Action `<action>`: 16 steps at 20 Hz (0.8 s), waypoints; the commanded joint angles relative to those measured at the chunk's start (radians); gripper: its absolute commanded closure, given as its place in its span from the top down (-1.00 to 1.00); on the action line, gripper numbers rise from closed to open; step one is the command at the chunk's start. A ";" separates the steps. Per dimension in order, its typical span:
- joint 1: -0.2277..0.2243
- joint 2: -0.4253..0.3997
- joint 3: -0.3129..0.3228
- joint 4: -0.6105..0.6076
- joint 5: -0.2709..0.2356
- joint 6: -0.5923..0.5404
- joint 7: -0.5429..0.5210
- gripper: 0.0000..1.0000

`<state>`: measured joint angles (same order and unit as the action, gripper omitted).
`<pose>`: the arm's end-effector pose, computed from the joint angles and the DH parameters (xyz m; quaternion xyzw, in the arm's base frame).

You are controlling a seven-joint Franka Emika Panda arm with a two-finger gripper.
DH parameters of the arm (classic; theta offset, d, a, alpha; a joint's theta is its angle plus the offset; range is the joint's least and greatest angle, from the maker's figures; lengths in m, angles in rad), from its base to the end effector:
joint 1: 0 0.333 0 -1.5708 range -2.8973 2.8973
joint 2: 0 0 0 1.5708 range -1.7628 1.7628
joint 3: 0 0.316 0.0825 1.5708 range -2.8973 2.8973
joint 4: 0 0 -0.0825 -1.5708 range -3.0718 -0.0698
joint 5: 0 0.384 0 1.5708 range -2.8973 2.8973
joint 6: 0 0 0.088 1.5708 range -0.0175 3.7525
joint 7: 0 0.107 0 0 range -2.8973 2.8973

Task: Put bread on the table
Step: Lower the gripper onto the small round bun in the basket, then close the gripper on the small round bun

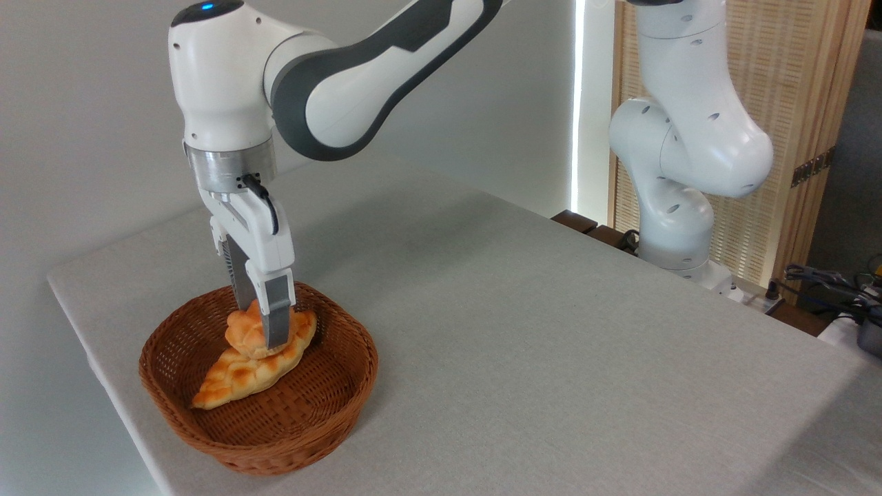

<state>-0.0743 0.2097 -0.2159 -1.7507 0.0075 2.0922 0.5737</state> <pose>0.6098 -0.1726 0.4637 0.9068 -0.4156 0.0702 0.0089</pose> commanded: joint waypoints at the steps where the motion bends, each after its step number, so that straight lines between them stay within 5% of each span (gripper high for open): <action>1: -0.016 0.031 -0.013 0.010 0.023 0.011 0.002 1.00; 3: -0.015 0.030 -0.013 0.010 0.023 0.011 0.003 0.87; 6: -0.013 0.025 -0.013 0.011 0.022 0.011 0.006 -0.10; 16: -0.010 0.016 -0.003 0.016 0.019 0.005 0.006 -0.14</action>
<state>-0.0844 0.2343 -0.2291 -1.7399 0.0114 2.0931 0.5737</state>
